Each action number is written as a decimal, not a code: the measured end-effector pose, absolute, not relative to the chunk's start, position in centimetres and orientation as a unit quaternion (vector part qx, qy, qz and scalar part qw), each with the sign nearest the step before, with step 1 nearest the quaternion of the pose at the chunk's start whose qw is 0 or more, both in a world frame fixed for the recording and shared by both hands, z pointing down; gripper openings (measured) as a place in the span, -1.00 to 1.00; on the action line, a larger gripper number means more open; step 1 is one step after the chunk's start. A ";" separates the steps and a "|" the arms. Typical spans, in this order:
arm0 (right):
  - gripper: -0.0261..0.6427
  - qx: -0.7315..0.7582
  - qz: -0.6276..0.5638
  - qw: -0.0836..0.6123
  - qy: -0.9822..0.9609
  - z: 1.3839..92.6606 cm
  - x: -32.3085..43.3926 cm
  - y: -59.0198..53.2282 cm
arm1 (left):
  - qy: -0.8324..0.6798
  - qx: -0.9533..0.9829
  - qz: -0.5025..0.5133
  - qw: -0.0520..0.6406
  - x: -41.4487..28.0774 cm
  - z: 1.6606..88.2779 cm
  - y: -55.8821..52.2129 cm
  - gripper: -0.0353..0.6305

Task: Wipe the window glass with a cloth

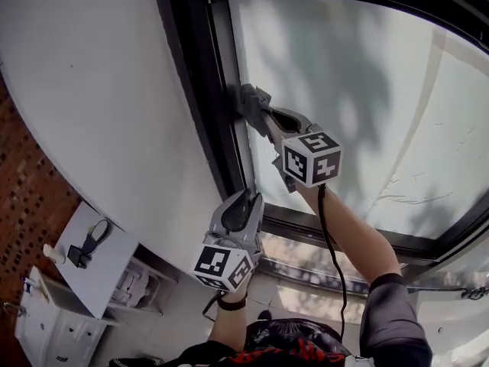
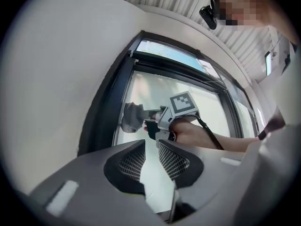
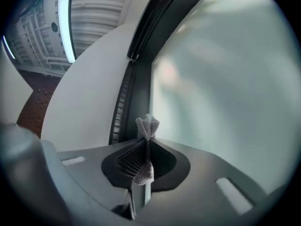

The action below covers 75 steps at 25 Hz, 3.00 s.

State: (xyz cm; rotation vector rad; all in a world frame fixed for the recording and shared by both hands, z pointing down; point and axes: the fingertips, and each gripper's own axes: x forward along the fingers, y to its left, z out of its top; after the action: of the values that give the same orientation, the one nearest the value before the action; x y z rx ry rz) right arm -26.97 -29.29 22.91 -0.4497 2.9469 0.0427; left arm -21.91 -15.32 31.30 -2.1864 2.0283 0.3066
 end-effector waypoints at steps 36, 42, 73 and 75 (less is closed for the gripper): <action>-0.84 -0.164 0.034 0.141 0.976 21.9 -17.5 -27.4 | 0.641 -0.749 0.089 0.142 -13.6 29.4 -16.9 -0.81; -0.84 -0.115 0.026 0.065 0.991 26.6 -30.1 -25.5 | 0.692 -0.705 0.084 0.130 -20.8 30.6 -13.3 -0.81; -0.84 -0.731 0.026 0.068 0.679 27.6 40.6 -41.8 | 0.438 -0.893 0.071 0.080 4.6 31.7 -24.6 -0.73; -0.84 -0.688 0.044 0.085 0.719 26.4 35.6 -41.6 | 0.459 -0.882 0.071 0.076 3.6 32.2 -25.1 -0.73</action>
State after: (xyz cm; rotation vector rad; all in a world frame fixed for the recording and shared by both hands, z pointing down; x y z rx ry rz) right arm 35.63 -41.58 26.38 -2.0525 2.1450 0.1324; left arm 3.58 -25.07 32.17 -2.6459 1.3756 0.2121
